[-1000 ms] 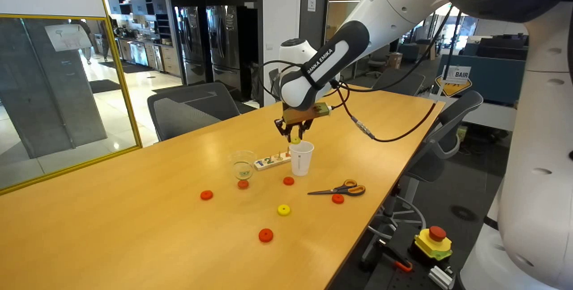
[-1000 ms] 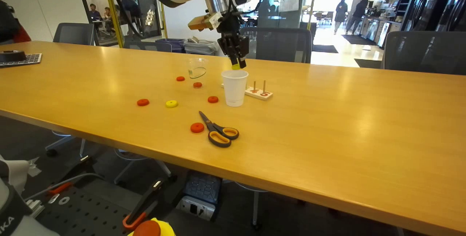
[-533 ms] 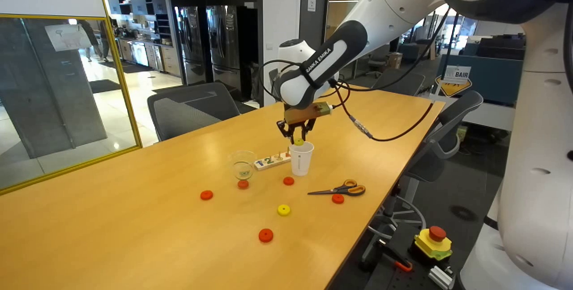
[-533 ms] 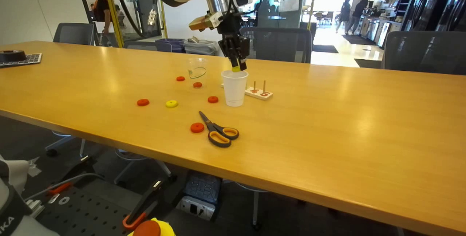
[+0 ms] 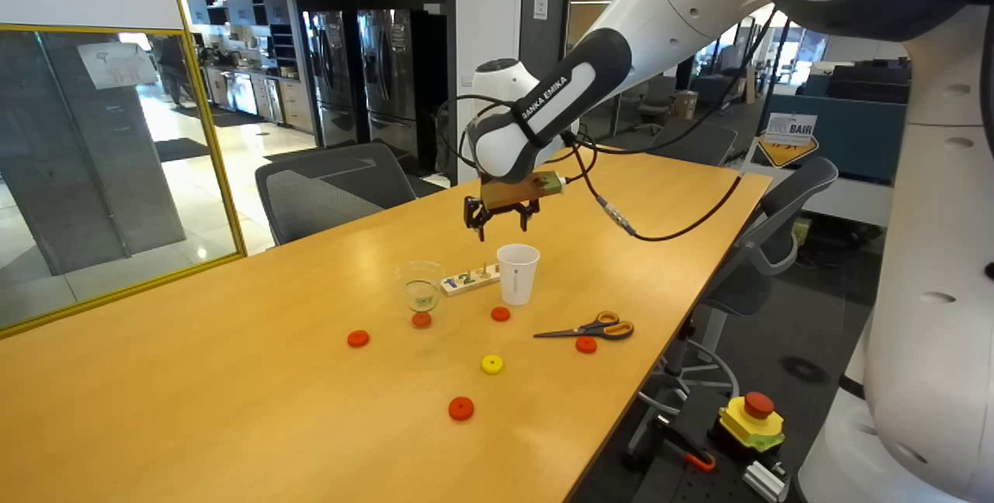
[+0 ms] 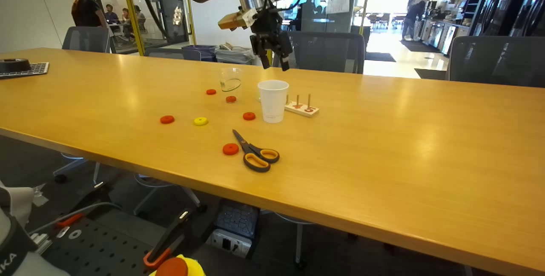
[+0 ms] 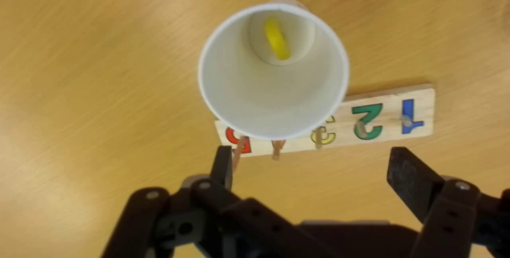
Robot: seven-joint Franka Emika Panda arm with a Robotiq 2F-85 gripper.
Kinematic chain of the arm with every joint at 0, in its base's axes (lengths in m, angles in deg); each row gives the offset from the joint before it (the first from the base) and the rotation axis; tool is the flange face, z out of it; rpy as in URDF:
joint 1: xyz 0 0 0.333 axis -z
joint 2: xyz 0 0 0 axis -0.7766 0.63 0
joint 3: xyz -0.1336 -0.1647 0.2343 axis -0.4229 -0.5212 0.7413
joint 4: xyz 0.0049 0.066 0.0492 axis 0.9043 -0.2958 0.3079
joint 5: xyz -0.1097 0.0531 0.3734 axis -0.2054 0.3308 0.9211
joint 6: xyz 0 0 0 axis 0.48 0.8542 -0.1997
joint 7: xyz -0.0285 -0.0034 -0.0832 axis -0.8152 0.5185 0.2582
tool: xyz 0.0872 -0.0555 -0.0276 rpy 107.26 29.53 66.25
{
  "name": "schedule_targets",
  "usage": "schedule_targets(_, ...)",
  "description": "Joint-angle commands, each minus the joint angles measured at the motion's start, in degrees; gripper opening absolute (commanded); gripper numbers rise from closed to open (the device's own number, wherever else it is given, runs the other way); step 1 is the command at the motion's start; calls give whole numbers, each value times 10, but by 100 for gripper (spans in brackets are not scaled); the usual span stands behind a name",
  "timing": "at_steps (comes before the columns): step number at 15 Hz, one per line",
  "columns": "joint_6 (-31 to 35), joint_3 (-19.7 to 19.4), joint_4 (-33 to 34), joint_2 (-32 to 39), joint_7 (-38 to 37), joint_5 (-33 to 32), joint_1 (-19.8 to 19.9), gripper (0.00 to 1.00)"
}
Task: Pick up the coloured tiles and put them in the cups
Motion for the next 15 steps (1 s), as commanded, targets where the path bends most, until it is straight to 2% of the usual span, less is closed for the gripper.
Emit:
schedule_targets(1, 20, 23, 17, -8, 0, 33, -16, 100)
schedule_targets(4, 10, 42, 36, 1, -38, 53, -41, 99)
schedule_targets(8, -19, 58, 60, 12, -152, 25, -87, 100)
schedule_targets(15, -186, 87, 137, 64, -437, -16, -167, 100)
